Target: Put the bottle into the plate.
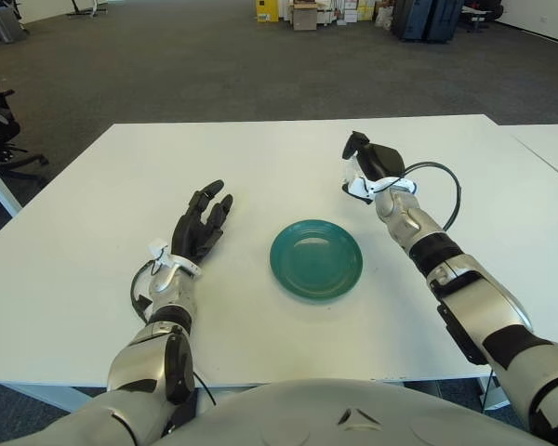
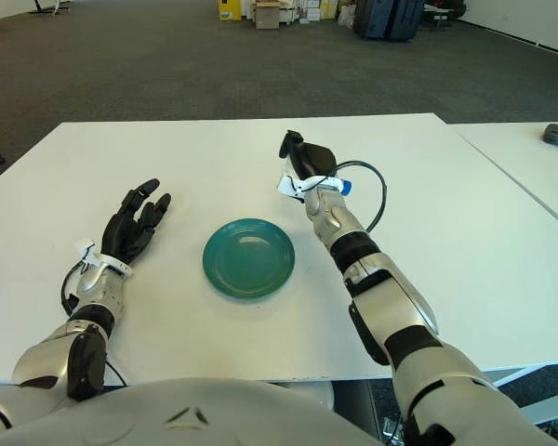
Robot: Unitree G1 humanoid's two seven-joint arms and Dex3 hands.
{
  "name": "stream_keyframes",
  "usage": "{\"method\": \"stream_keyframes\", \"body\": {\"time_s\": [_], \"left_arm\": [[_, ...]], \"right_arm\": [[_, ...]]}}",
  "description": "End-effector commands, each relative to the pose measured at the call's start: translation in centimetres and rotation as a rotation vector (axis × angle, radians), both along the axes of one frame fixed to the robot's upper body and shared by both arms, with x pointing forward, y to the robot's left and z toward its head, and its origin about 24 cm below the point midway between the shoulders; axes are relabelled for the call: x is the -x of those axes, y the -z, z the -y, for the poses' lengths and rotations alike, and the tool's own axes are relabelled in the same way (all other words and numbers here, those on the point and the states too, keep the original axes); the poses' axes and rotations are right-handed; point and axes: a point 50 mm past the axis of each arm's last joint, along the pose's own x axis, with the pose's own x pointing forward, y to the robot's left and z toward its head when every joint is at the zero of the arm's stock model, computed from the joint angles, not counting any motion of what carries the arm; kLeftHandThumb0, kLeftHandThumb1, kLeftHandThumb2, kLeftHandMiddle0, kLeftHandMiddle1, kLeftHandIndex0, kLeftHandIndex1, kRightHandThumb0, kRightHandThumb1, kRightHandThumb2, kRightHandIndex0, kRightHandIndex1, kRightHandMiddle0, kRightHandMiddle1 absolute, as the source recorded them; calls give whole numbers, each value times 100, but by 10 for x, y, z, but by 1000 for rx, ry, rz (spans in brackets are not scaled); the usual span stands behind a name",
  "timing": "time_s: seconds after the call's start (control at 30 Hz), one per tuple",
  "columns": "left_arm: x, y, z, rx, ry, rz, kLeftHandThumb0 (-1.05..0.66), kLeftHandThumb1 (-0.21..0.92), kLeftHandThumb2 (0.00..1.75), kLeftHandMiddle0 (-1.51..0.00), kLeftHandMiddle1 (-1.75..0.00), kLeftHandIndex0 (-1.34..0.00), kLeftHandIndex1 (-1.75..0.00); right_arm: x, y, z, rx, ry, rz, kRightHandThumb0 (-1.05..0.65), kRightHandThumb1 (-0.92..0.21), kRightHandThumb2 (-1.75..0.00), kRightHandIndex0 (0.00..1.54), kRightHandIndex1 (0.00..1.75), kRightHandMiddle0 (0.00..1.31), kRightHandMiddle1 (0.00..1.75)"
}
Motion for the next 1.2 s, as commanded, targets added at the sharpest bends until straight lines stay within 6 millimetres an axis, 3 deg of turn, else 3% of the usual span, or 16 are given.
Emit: {"method": "stream_keyframes", "body": {"time_s": [0.0,0.43,0.77,1.17], "left_arm": [[16,19,-1,22,-10,-111,-56,92,59,-54,-1,-4,-89],[16,19,0,11,-6,-104,-55,92,58,-55,-1,-6,-89],[17,19,1,2,-5,-102,-57,92,56,-54,-1,-6,-89],[17,20,2,10,1,-108,-56,92,60,-53,0,-5,-89]], "right_arm": [[16,-55,-14,-36,-123,240,0,5,-169,92,163,66,175],[49,-94,-33,-10,-306,362,0,-3,-164,82,171,60,175],[62,-95,-44,43,-361,377,0,-6,-161,81,171,58,175],[72,-85,-55,38,-450,260,0,-7,-160,80,172,57,175]]}}
